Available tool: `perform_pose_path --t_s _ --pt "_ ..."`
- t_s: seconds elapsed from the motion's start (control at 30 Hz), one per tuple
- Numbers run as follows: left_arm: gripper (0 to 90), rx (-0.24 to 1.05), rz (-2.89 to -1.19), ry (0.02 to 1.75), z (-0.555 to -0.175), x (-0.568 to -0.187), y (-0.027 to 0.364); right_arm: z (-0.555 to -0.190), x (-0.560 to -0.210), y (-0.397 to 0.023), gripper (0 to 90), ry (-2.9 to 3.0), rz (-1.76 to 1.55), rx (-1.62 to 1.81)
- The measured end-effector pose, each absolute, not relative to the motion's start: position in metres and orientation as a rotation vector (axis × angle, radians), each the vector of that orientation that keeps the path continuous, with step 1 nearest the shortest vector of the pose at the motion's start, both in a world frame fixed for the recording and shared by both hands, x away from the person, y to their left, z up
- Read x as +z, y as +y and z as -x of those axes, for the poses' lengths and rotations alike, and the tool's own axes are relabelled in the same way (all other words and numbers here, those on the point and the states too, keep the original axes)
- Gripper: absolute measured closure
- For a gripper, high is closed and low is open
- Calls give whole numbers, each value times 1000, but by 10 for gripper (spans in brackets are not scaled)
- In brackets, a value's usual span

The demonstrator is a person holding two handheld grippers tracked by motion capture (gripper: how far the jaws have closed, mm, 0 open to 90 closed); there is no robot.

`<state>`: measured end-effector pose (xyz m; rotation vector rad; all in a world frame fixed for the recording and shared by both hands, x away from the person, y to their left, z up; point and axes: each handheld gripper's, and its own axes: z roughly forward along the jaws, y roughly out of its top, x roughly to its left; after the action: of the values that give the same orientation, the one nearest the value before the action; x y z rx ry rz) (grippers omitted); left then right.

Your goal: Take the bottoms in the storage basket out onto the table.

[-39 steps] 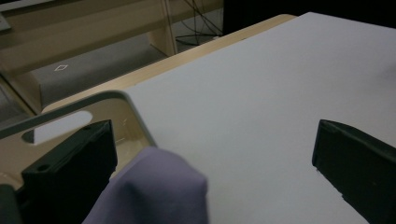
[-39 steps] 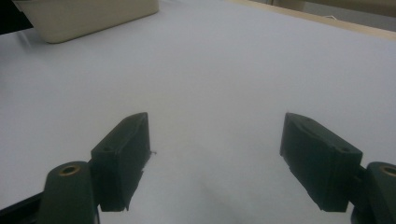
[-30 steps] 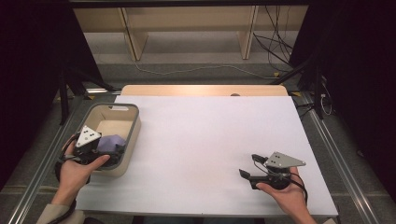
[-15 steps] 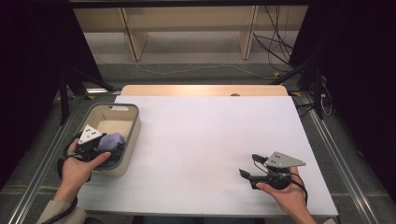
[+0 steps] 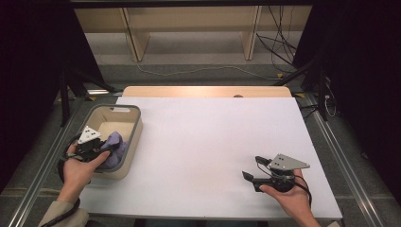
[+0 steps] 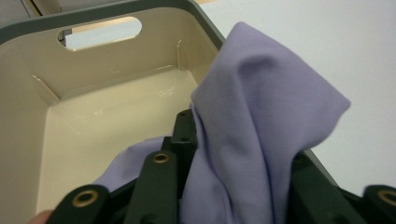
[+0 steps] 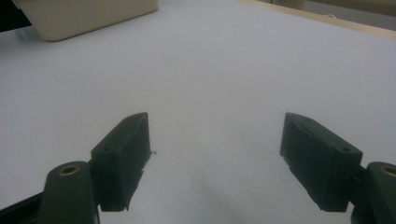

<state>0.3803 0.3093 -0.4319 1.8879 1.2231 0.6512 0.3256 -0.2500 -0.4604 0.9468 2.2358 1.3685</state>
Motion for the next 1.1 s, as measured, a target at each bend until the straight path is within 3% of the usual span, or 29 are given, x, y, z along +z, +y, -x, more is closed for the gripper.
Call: perform_pose_path --t_s 0.33,1.1 --pt "817 705 -1868 1199 -376 -427 316 -325 -460 -249 255 2238 -945 1372" --pt "833 766 -1746 1215 -374 -418 326 -326 -458 -252 276 2200 -962 1382"
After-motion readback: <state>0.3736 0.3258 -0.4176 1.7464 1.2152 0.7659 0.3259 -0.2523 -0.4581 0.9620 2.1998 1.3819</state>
